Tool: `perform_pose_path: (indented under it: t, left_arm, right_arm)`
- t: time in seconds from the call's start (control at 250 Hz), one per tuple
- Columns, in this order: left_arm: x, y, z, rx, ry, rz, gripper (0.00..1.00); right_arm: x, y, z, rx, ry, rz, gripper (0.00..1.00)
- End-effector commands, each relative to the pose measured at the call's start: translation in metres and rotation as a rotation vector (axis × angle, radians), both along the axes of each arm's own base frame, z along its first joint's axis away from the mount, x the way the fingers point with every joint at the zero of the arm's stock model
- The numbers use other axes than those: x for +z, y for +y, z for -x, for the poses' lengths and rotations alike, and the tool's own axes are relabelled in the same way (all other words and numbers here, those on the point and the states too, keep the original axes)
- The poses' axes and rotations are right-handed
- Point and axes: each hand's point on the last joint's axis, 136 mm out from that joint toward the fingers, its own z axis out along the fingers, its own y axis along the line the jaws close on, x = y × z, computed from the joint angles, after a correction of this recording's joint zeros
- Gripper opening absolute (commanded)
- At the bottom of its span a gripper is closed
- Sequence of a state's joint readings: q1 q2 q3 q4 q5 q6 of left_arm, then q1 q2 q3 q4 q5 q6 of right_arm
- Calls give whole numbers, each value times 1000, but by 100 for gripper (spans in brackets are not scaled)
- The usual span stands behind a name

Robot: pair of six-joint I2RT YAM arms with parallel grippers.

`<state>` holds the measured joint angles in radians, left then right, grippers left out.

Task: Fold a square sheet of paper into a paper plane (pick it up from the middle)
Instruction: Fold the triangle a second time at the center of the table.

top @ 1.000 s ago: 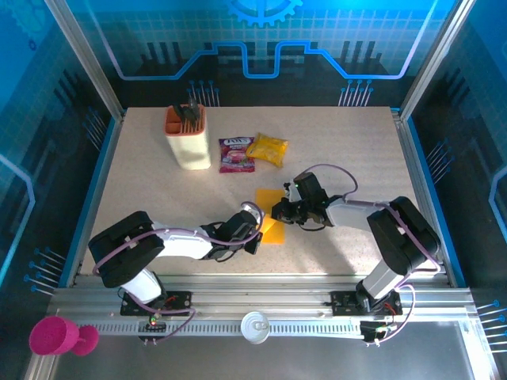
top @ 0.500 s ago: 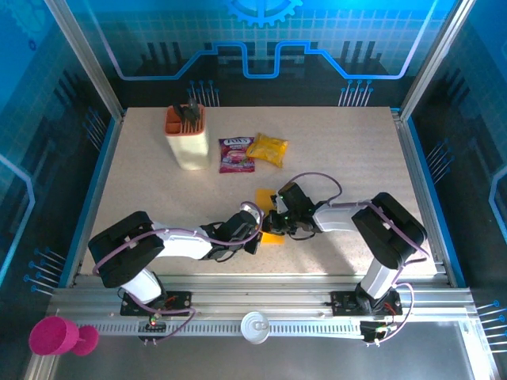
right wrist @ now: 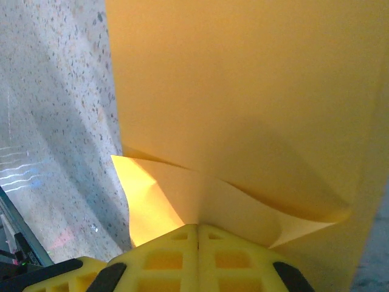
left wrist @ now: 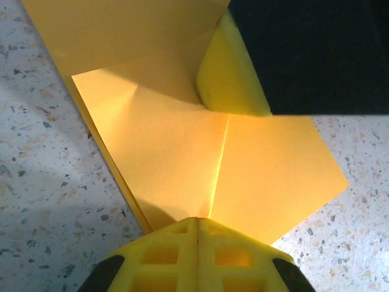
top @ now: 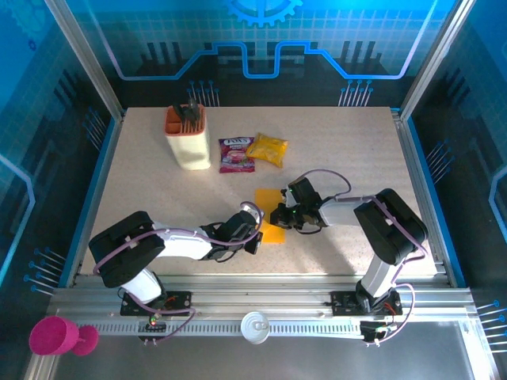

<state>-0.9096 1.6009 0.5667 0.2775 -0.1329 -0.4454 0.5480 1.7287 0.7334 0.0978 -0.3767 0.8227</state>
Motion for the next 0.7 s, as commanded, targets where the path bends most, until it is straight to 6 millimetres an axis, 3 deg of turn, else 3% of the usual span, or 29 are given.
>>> perform_pose_path:
  t: [0.0,0.695]
  left_arm:
    - [-43,27,33,-28,149,-125,0]
    - [-47,22,38,-44,163,-131,0]
  right_arm:
    - [-13,-17,-9,-21,18,58,0]
    - [-25,-67,-44,-124,64,115,0]
